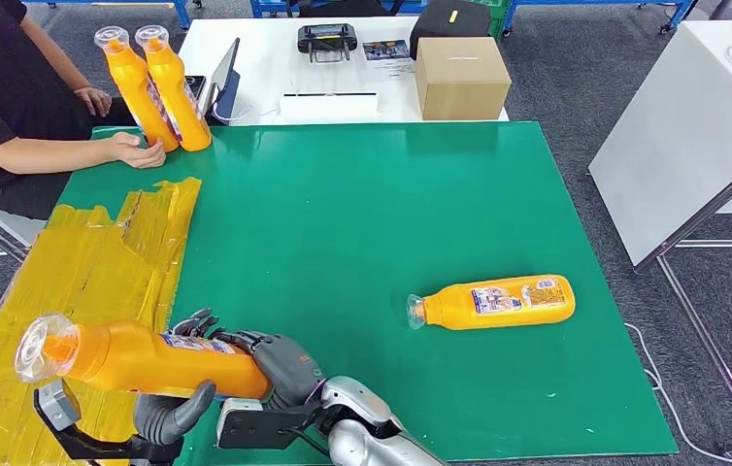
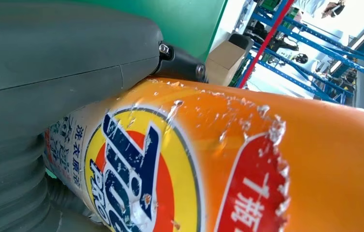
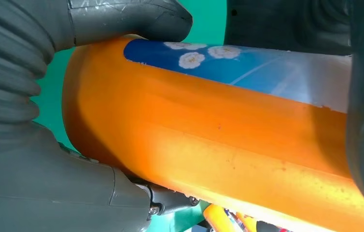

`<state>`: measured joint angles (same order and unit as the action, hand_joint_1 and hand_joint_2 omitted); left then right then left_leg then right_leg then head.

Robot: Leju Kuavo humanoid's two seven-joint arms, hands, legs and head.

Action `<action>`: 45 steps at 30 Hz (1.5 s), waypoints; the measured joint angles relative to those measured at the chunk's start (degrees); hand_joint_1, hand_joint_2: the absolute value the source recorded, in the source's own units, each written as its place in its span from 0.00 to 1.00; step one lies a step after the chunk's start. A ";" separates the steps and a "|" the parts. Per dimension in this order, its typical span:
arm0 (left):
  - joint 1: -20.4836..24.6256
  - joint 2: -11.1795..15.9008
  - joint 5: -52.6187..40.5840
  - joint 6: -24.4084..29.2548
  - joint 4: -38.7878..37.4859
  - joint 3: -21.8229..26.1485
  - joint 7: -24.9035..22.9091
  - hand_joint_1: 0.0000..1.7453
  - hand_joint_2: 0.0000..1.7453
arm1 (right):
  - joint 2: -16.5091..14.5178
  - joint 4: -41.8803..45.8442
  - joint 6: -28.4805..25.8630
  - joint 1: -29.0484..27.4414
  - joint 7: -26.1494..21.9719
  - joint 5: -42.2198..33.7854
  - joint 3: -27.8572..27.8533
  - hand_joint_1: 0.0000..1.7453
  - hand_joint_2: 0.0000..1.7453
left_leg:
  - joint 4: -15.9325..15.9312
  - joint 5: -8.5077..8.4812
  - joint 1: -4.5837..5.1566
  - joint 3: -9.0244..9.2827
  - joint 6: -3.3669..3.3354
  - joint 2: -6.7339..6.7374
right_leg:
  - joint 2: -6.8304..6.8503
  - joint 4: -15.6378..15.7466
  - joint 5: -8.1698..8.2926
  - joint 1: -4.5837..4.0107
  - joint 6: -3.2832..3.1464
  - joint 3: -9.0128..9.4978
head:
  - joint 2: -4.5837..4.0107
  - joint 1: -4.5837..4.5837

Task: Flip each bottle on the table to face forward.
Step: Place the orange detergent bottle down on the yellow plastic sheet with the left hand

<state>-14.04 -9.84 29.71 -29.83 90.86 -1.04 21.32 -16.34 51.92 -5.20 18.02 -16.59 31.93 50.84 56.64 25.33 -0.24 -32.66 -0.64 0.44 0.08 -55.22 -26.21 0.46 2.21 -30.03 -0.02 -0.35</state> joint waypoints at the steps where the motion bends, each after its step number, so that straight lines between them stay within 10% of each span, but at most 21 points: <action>1: 0.00 0.00 0.07 -0.01 0.00 0.04 0.00 1.00 1.00 | -0.01 -0.07 -0.21 -0.02 -0.01 0.20 0.00 1.00 1.00 | 0.00 0.00 0.00 0.00 0.00 0.00 | 0.00 0.00 0.00 0.00 0.00 0.00 | 0.00 0.01; 10: 0.02 -0.08 0.28 -0.07 0.00 0.26 0.00 1.00 1.00 | -0.08 -0.31 -3.50 -0.57 0.44 3.69 0.24 0.97 1.00 | 0.00 0.00 0.00 0.00 0.00 0.01 | 0.00 0.00 0.00 -0.01 0.00 0.00 | 0.00 0.00; 14: 0.03 -0.22 0.04 -0.02 0.00 0.34 0.03 1.00 1.00 | -0.07 -0.31 -4.56 -0.65 0.84 5.25 0.24 0.03 1.00 | 0.00 0.00 0.00 0.00 0.00 0.01 | 0.00 0.00 0.00 0.00 0.00 0.00 | 0.00 0.00; 15: 0.04 -0.26 -0.37 0.18 0.00 0.37 0.17 1.00 1.00 | -0.05 -0.30 -5.04 -0.70 1.07 5.79 0.24 0.00 1.00 | 0.00 0.00 0.00 0.00 0.00 0.00 | 0.00 0.00 0.00 0.00 0.00 0.00 | 0.00 0.00; 28: 1.53 -0.20 -17.57 9.08 1.38 4.17 5.12 1.00 1.00 | 3.33 7.02 -7.55 -6.08 4.38 8.22 -1.86 0.00 1.00 | 0.00 0.00 0.00 -0.01 0.00 -0.03 | 0.01 0.00 0.00 -0.02 0.00 0.02 | 0.00 -0.02; 38: 5.38 3.61 -46.63 24.11 0.38 16.47 10.53 1.00 1.00 | 9.51 20.72 -4.55 -9.39 3.93 7.22 -9.47 0.00 1.00 | 0.00 0.00 0.00 -0.02 0.00 -0.03 | 0.01 0.00 0.00 -0.02 0.00 0.03 | 0.00 -0.01; 45: 6.08 6.15 -87.72 52.52 -2.46 18.24 4.20 1.00 1.00 | 12.40 26.79 -4.24 -10.85 2.36 4.94 -12.83 0.00 1.00 | 0.00 0.01 0.01 -0.05 0.00 -0.02 | 0.01 0.01 0.00 0.01 0.00 -0.01 | 0.00 -0.01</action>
<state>-7.96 -3.68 -58.01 22.68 88.40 17.20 25.52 -3.93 78.71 -9.44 7.17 -14.24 36.87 38.00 56.64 25.33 -0.24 -32.71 -0.64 0.42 0.08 -55.21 -26.20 0.47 2.21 -30.04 -0.02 -0.36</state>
